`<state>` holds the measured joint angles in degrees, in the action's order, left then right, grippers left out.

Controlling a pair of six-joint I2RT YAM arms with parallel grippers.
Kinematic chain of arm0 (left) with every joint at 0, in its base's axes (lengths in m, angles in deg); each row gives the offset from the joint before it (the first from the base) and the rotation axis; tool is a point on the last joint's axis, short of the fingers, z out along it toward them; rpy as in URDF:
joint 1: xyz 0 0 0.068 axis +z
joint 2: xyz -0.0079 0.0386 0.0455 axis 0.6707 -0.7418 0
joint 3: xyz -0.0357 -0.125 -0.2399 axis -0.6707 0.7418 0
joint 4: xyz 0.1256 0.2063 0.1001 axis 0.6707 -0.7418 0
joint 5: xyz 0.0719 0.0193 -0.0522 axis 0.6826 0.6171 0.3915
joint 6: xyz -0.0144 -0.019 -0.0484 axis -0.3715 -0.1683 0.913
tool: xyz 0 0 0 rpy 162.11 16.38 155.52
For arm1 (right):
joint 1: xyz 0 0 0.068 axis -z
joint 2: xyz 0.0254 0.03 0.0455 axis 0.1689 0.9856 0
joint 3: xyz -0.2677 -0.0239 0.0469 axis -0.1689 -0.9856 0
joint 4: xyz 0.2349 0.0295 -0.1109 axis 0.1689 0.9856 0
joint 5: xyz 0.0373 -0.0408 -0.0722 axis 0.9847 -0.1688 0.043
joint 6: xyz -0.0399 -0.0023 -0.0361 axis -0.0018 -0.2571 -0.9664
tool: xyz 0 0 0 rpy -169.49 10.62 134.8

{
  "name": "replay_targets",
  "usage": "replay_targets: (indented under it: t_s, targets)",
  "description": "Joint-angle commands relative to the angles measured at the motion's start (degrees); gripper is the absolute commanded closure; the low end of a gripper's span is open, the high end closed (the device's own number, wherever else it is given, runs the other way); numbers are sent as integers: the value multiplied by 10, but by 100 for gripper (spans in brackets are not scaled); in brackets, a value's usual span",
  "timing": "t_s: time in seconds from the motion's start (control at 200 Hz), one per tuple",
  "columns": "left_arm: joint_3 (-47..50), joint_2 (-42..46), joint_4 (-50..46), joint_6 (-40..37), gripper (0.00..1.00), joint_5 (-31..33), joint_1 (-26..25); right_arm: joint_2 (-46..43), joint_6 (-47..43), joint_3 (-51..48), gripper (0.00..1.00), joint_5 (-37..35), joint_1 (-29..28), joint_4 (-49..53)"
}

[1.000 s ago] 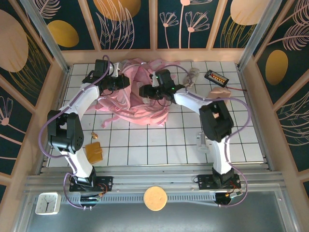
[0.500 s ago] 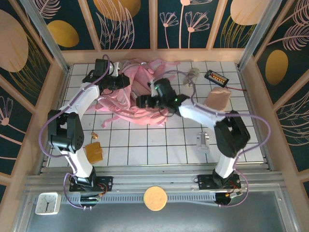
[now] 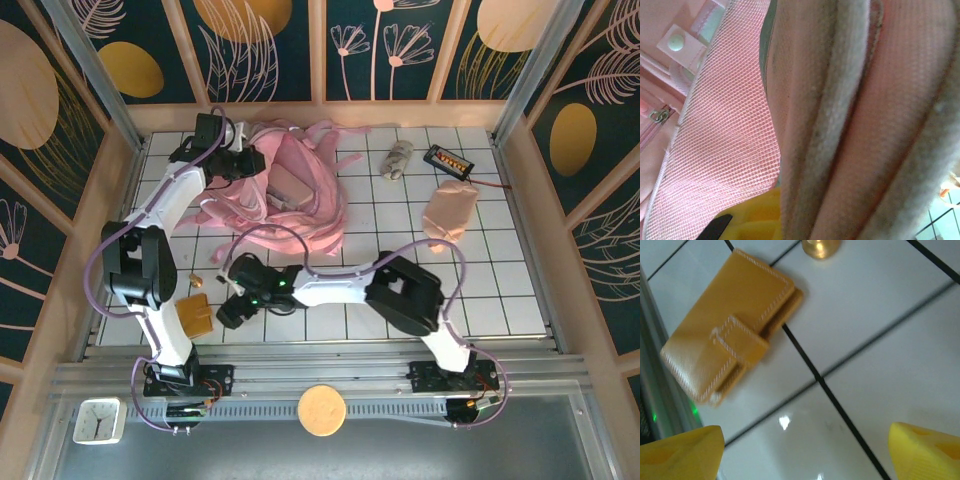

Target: Pack the student bag

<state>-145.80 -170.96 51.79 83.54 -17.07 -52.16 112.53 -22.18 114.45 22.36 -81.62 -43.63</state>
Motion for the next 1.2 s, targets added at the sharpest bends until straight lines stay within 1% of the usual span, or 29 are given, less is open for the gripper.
replay_targets:
  t_s: [0.0, 0.125, 0.21, 0.295, 0.38, 0.57, 0.611, 0.736, 0.856, 0.901, 0.981, 1.026, 1.096, 1.166, 1.196]
  targets:
    - [18, 45, 38, -17, 100, 13, 14, 44, -5, 89, 15, 12, -16, 6]
    - [25, 54, 32, -22, 100, 11, 14, 88, -1, 158, 14, 14, -29, 28]
    - [27, 58, 31, -23, 100, 10, 17, 112, 16, 192, 14, 21, -31, 46]
    - [29, 62, 31, -24, 100, 8, 18, 136, 33, 221, 14, 14, -30, 79]
    - [35, 67, 33, -22, 100, 6, 19, 149, 49, 237, 14, -2, -30, 112]
    - [47, 71, 34, -24, 100, 5, 21, 165, 75, 253, 14, -15, -32, 141]
    - [49, 88, 34, -24, 100, 5, 22, 170, 79, 259, 14, -15, -32, 149]
    - [53, 91, 36, -22, 100, 3, 23, 193, 84, 283, 17, 4, -32, 168]
    - [56, 93, 37, -23, 100, 3, 23, 200, 76, 289, 23, 21, -39, 158]
    - [58, 94, 37, -23, 100, 3, 24, 207, 73, 297, 26, 22, -40, 165]
    - [61, 94, 39, -23, 100, 1, 24, 217, 69, 309, 32, 17, -40, 185]
    - [62, 94, 39, -24, 100, 2, 24, 219, 66, 308, 40, 11, -40, 193]
    - [63, 94, 37, -26, 100, 1, 25, 216, 57, 302, 58, 3, -39, 195]
    - [64, 96, 37, -26, 100, 1, 27, 211, 54, 296, 62, -5, -39, 192]
    - [64, 96, 37, -27, 100, 1, 27, 208, 52, 294, 68, -7, -38, 191]
